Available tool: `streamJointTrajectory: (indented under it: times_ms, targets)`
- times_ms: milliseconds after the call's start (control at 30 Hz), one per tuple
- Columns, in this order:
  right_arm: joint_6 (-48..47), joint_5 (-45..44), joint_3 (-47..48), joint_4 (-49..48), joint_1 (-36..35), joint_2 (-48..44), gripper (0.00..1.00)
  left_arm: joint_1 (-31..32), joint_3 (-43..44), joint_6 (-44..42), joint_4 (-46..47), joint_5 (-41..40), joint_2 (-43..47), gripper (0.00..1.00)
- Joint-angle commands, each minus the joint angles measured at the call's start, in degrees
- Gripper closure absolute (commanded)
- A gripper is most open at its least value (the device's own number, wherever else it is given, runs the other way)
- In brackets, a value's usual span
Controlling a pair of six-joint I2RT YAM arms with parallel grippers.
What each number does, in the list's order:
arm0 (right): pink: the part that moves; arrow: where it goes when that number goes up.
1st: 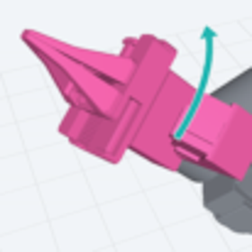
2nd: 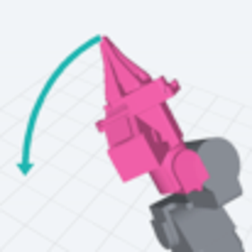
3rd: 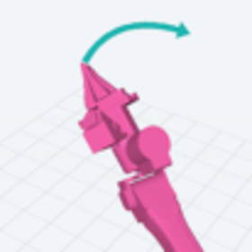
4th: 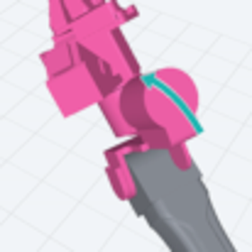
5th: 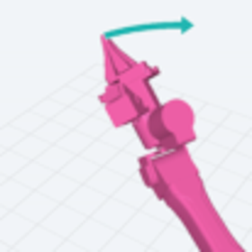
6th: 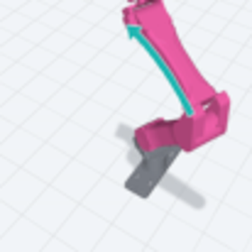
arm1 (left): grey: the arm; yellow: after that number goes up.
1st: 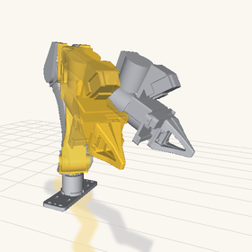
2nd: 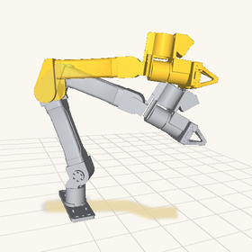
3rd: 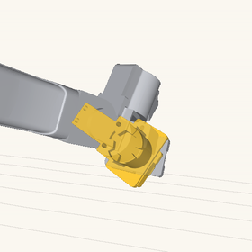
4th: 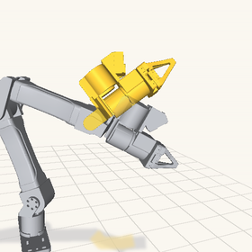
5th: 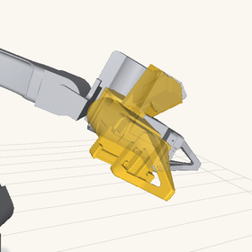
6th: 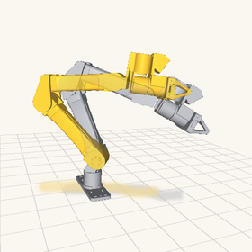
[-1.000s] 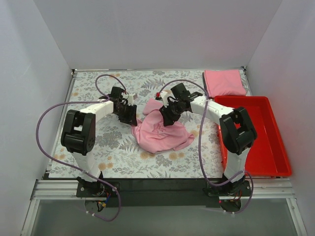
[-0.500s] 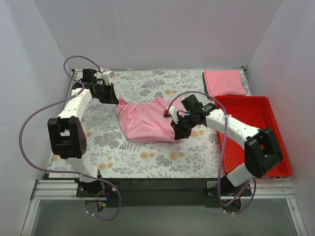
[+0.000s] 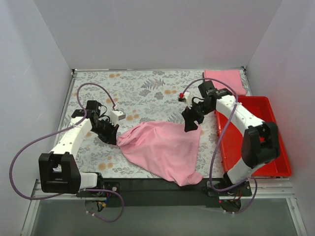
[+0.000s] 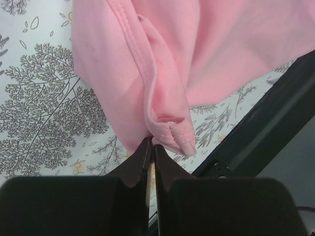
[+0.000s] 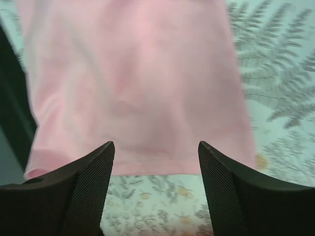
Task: Fold and stack the t-shirts
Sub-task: Flatten the tshirt out
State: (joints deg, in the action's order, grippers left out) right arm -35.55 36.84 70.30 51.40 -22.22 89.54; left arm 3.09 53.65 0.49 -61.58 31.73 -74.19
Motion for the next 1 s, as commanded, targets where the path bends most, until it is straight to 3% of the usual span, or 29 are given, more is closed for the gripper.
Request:
streamJointTrajectory:
  times_ms: [0,233,533,633,733,767,800,967]
  targets:
    - [2.1,-11.2,4.5,-3.7,0.9,6.4,0.26,-0.9,-0.9,-3.3,1.5,-4.8,-0.2,1.00]
    - [2.1,-26.1,4.5,-10.8,1.5,12.8,0.32,-1.2,-0.4,-1.8,3.5,-4.3,-2.3,1.00]
    - [-1.2,-28.8,1.8,-11.9,2.4,16.1,0.31,-1.5,2.6,2.7,6.6,-3.3,-5.1,1.00]
    - [-1.8,-28.6,0.5,-11.8,2.4,16.2,0.45,-1.9,4.1,4.0,7.5,-3.2,-6.2,1.00]
    - [-2.8,-27.8,-0.6,-11.5,2.4,15.7,0.68,-2.7,5.5,5.5,8.0,-2.4,-7.3,1.00]
    - [-3.1,-27.8,-0.5,-11.4,2.5,15.8,0.91,-3.0,6.0,6.5,8.7,-2.2,-7.8,1.00]
    - [-3.6,-27.8,0.2,-11.3,2.6,15.8,0.99,-3.0,6.6,7.2,9.0,-1.9,-8.1,1.00]
    - [-2.4,-25.7,7.6,-11.5,5.1,15.7,0.99,-6.9,10.2,11.5,13.1,-1.2,-9.6,1.00]
